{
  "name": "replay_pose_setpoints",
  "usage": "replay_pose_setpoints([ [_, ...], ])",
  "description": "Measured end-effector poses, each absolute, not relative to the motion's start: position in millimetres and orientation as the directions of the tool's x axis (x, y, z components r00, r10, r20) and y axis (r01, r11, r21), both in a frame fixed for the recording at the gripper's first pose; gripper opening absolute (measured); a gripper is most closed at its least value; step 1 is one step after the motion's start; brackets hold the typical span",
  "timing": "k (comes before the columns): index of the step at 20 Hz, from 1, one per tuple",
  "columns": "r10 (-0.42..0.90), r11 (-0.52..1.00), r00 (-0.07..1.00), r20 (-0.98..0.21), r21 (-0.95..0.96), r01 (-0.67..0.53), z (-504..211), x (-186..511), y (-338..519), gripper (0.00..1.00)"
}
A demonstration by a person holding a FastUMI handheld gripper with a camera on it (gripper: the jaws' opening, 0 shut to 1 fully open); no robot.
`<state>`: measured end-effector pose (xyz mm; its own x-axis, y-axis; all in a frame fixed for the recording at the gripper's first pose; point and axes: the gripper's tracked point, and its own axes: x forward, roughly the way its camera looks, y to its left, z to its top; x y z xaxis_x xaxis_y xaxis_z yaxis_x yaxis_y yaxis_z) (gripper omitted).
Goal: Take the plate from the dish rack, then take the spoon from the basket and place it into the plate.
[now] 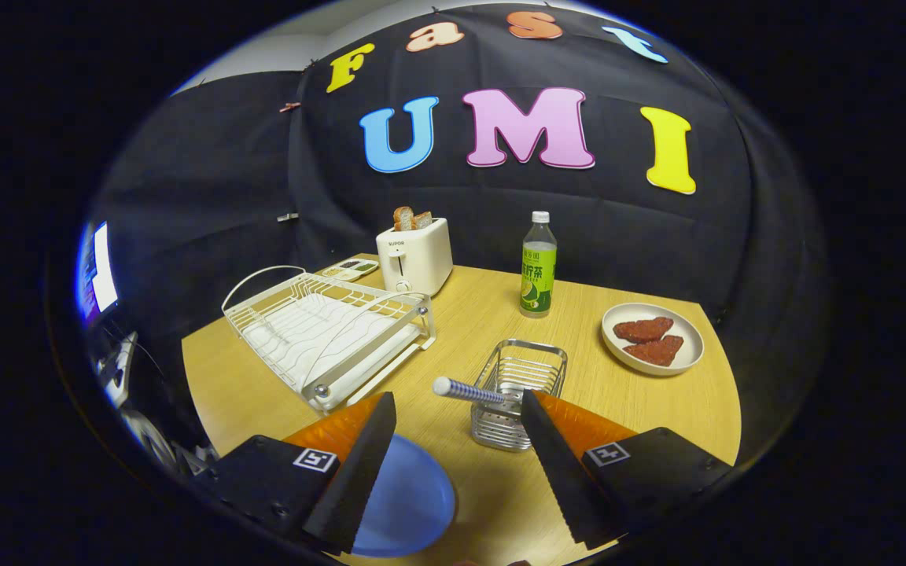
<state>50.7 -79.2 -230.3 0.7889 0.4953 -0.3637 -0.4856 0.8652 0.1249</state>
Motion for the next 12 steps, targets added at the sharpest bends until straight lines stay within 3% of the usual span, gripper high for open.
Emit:
replay_pose_setpoints([
  [6,0.452,0.883,0.809,-0.375,0.063,-0.465,-251,81,-71,0.94],
  [12,0.44,0.885,0.821,-0.363,0.018,-0.466,-252,96,-61,0.68],
])
